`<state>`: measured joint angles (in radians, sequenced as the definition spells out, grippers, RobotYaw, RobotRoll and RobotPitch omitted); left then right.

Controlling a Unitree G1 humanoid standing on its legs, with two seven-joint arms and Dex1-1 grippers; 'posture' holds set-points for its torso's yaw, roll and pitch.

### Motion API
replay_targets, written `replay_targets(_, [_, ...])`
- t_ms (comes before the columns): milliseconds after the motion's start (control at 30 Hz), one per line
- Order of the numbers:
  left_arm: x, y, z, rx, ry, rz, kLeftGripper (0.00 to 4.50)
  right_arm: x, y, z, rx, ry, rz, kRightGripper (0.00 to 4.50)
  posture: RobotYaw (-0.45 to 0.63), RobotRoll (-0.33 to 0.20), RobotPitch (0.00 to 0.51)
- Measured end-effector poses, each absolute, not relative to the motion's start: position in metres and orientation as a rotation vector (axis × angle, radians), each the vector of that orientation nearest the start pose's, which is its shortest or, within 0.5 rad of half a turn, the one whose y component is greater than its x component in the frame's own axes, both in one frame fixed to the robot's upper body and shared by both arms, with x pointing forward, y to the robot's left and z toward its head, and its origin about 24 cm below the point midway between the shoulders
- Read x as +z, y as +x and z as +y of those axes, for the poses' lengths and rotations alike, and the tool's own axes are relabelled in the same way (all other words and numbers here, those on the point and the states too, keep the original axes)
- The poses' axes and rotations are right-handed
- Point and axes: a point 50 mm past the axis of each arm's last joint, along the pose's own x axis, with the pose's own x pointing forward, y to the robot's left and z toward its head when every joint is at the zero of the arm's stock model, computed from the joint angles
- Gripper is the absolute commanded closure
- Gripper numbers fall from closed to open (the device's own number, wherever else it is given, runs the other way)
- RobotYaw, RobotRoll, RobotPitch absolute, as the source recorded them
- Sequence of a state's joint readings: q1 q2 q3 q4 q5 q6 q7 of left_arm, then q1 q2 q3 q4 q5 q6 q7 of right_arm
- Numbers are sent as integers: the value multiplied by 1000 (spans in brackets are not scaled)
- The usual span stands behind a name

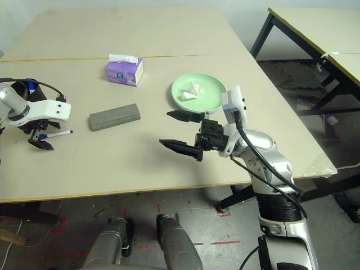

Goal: Organize and tidy the items on the table.

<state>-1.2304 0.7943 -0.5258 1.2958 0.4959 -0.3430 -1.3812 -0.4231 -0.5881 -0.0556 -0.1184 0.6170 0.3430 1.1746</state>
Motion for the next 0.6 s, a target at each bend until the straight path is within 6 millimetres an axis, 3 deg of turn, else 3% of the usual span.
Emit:
replay_targets(367, [182, 357, 291, -1031, 1198, 943, 47, 187, 271, -174, 1322, -120, -183, 0, -163, 0, 168])
replay_targets(467, [181, 357, 291, -1031, 1192, 943, 635, 187, 271, -174, 1322, -118, -180, 0, -162, 0, 167])
replay_targets(600, [178, 356, 293, -1033, 1179, 949, 1939, 188, 271, -174, 1322, -116, -181, 0, -160, 0, 165])
